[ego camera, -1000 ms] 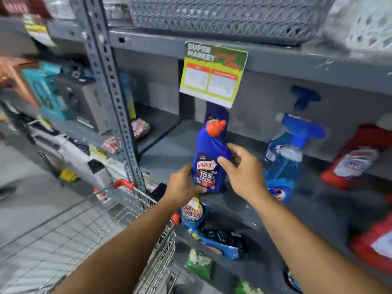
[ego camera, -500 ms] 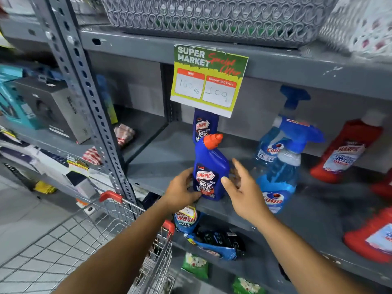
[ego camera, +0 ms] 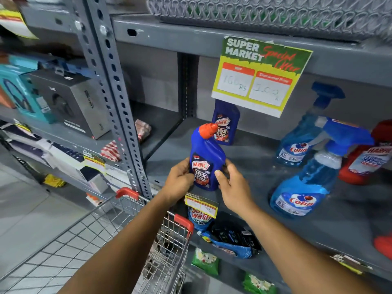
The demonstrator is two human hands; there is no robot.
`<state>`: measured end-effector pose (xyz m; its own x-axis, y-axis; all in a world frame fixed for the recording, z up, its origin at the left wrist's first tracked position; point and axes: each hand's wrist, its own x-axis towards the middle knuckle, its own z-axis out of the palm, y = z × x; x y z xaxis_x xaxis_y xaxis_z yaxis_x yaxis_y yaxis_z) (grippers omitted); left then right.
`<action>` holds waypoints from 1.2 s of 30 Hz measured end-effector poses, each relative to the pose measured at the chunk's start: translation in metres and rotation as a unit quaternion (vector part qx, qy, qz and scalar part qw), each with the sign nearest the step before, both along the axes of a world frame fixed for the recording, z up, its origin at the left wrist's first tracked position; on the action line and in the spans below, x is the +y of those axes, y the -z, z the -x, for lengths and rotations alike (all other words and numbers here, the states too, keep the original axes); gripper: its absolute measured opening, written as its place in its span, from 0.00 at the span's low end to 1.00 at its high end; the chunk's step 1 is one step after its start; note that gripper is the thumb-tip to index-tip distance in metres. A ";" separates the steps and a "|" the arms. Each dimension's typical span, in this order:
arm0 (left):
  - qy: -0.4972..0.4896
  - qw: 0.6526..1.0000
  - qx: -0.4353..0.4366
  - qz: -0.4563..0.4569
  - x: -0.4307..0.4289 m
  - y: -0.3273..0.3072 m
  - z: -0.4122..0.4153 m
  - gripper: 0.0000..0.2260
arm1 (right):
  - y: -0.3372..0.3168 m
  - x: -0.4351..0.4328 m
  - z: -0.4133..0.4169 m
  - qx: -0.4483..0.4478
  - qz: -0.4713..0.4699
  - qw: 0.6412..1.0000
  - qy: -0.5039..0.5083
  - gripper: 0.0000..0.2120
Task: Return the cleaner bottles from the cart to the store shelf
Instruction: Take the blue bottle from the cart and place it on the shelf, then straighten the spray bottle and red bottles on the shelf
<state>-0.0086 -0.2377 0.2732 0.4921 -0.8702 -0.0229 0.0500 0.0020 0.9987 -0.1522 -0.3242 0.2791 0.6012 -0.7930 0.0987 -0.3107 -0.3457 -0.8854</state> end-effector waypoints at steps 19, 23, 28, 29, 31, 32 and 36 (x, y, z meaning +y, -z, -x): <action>0.027 0.998 -0.052 0.035 0.017 0.005 -0.001 0.30 | 0.011 0.019 0.044 0.002 -0.043 0.999 -0.028 0.27; -0.071 0.989 -0.128 -0.027 0.032 0.015 0.014 0.32 | 0.031 0.030 0.123 -0.089 -0.026 0.992 0.084 0.18; -0.132 0.940 -0.313 0.033 0.039 0.023 0.098 0.34 | 0.051 -0.009 0.189 -0.065 0.023 0.955 0.289 0.24; -0.068 0.948 -0.310 0.033 0.027 0.024 0.116 0.35 | 0.050 -0.020 0.191 -0.050 0.001 0.958 0.283 0.28; 0.054 0.970 -0.237 -0.002 -0.005 0.023 0.144 0.34 | 0.047 -0.035 0.188 -0.029 -0.041 0.968 0.244 0.30; 0.097 0.978 -0.182 -0.034 -0.020 0.022 0.155 0.34 | 0.046 -0.039 0.183 -0.025 -0.050 0.975 0.216 0.28; 0.147 0.985 -0.085 -0.038 -0.060 0.026 0.176 0.34 | 0.049 -0.040 0.175 0.010 -0.043 0.987 0.156 0.25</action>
